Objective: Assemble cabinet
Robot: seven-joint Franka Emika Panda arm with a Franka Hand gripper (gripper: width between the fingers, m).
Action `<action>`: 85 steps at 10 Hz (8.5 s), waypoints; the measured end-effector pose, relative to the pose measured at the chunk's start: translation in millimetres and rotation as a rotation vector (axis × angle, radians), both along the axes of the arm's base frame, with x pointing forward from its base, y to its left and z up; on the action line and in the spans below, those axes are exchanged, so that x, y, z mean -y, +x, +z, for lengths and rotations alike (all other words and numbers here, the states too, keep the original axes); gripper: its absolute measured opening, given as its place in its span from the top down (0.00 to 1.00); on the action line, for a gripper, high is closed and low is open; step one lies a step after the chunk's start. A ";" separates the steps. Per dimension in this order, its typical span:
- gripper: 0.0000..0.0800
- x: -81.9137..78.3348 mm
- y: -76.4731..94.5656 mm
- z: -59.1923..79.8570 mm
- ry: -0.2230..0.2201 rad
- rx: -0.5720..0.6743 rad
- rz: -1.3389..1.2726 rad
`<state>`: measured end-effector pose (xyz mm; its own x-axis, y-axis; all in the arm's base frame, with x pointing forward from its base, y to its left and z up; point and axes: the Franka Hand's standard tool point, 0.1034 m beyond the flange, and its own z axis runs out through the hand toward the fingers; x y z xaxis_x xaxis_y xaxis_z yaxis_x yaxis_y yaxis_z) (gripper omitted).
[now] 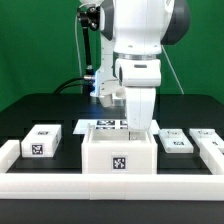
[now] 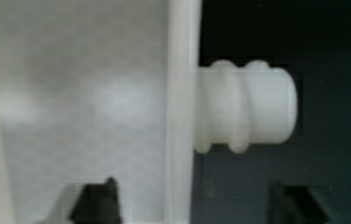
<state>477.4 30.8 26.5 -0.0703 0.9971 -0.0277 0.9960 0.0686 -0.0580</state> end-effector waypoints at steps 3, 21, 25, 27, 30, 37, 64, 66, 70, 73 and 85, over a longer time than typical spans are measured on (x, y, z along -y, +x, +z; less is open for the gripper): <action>0.82 0.3 -0.2 -0.2 0.000 0.000 -0.001; 0.96 -85.6 46.8 0.7 0.045 0.040 -0.052; 0.96 -101.1 45.6 0.6 0.055 0.040 -0.036; 0.96 -100.3 46.5 0.3 0.054 0.039 -0.032; 0.96 -99.5 46.3 0.1 0.055 0.039 -0.036; 0.21 -98.0 46.4 -0.2 0.053 0.038 -0.038; 0.19 -156.1 -46.2 -15.7 0.123 0.010 -0.053; 0.24 -156.3 -44.5 -15.8 0.127 0.016 -0.056; 0.78 -156.1 -45.0 -16.5 0.127 0.014 -0.057; 0.92 -156.2 -44.6 -16.2 0.127 0.015 -0.057; 0.92 -98.9 -55.1 31.8 0.037 0.007 -0.079</action>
Offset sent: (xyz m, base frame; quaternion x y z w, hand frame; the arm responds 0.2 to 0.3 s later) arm 0.0000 0.0000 0.0000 0.0000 0.0000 0.0000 1.0000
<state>422.3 129.6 58.3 0.0090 0.9999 0.0089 0.9987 -0.0086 -0.0501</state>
